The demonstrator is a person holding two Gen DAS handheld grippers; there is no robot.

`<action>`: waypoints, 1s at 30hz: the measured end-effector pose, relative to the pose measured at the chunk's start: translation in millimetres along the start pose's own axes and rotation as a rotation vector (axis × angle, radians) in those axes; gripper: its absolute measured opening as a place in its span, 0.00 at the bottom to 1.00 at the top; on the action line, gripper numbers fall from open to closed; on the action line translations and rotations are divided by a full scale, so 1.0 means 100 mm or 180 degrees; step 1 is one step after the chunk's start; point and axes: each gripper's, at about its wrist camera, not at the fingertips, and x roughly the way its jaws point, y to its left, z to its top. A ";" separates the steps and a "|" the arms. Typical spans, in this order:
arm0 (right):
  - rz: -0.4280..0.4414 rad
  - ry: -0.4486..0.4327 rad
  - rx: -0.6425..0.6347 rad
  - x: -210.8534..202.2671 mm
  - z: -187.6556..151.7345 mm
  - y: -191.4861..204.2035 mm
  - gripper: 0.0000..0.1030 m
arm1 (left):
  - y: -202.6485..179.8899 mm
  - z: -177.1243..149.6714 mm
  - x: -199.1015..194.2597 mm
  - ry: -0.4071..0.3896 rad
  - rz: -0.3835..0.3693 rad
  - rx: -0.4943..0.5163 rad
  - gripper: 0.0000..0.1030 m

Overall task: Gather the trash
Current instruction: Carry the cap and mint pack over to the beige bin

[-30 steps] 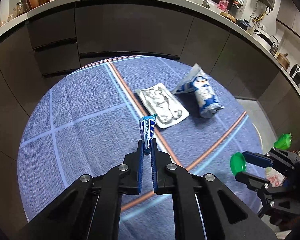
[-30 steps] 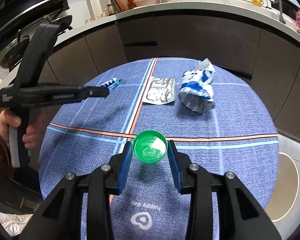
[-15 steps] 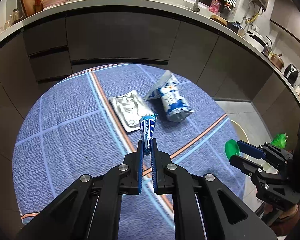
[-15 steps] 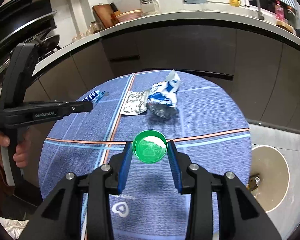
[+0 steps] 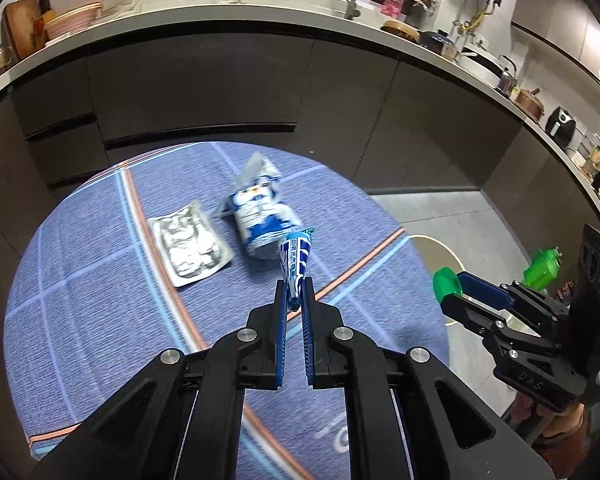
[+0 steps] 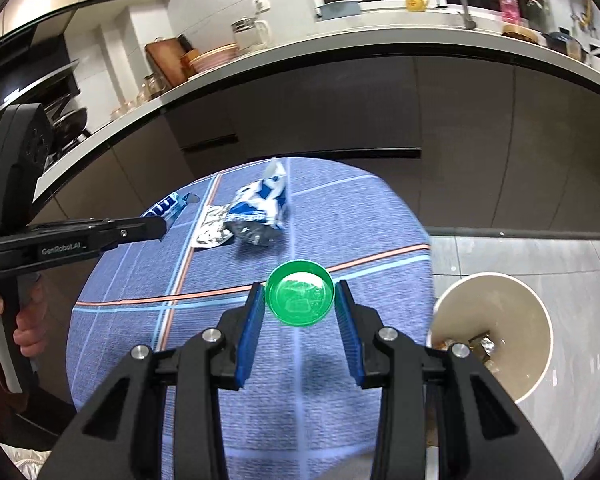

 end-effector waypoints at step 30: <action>-0.0459 -0.0093 0.0825 -0.18 -0.38 -1.19 0.36 | -1.24 0.32 0.75 0.0280 -0.0368 0.0563 0.06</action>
